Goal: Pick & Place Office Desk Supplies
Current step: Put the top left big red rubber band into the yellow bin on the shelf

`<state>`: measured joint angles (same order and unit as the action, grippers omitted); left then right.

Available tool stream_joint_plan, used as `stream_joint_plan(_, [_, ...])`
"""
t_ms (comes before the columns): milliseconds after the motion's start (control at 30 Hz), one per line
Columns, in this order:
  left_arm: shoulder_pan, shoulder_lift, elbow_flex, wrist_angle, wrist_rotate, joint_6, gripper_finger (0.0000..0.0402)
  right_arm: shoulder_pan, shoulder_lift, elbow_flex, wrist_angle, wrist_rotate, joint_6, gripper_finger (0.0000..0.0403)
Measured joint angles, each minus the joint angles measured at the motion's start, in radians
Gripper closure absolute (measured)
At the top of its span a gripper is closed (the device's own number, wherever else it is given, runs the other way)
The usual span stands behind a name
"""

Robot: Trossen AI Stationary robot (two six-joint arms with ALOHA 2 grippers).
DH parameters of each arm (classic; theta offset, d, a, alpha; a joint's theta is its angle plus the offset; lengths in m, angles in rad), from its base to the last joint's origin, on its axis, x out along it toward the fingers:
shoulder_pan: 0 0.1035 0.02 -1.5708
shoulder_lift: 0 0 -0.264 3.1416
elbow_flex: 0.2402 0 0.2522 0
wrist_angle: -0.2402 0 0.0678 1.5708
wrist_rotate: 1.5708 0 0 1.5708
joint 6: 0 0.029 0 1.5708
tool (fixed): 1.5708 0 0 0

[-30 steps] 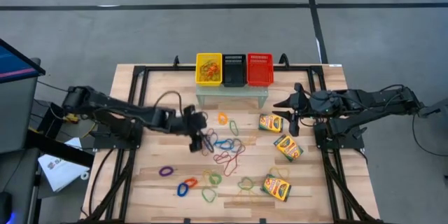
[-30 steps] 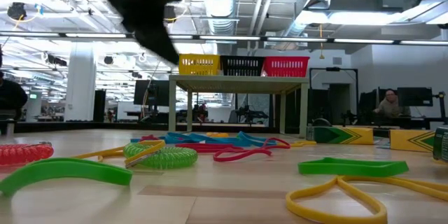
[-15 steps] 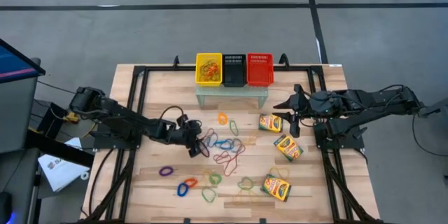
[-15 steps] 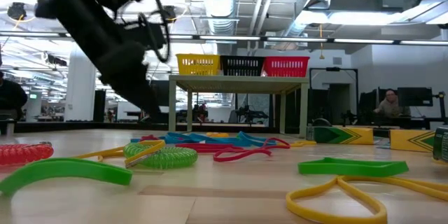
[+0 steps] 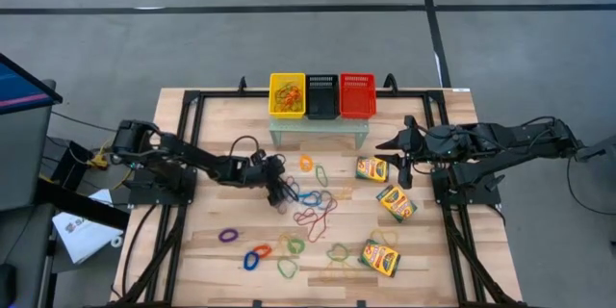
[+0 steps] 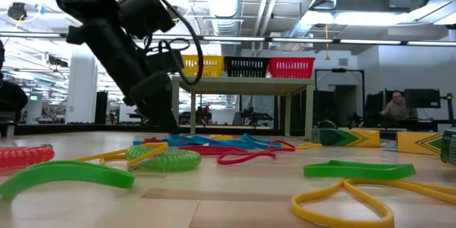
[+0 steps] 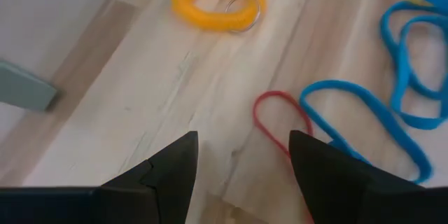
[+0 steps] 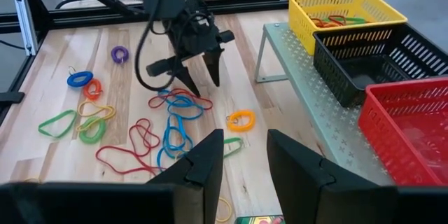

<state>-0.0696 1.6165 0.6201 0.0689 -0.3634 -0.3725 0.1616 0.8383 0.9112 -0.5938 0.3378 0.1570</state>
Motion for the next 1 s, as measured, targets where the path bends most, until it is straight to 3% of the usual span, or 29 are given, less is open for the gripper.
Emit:
stream_joint_plan(233, [-0.011,0.087,0.002,0.094,0.008,-0.001,0.0184,0.0,0.0,0.0,-0.003,0.002,-0.001,0.0295])
stream_joint_plan(333, [-0.011,0.112,0.005,0.097,0.005,-0.008,0.0202,0.0,0.0,0.0,-0.005,0.002,-0.003,0.0295])
stream_joint_plan(633, [-0.008,0.102,0.004,0.051,0.016,-0.03,0.0388,0.0,0.0,0.0,-0.004,0.003,-0.002,0.0295])
stream_joint_plan(833, [-0.017,0.061,0.016,0.022,0.014,-0.035,0.04,0.0,0.0,0.0,-0.005,0.003,0.0,0.0295])
stream_joint_plan(1000, [-0.016,-0.092,0.051,0.003,0.01,-0.013,0.0401,0.0,0.0,0.0,-0.005,0.003,-0.007,0.0295])
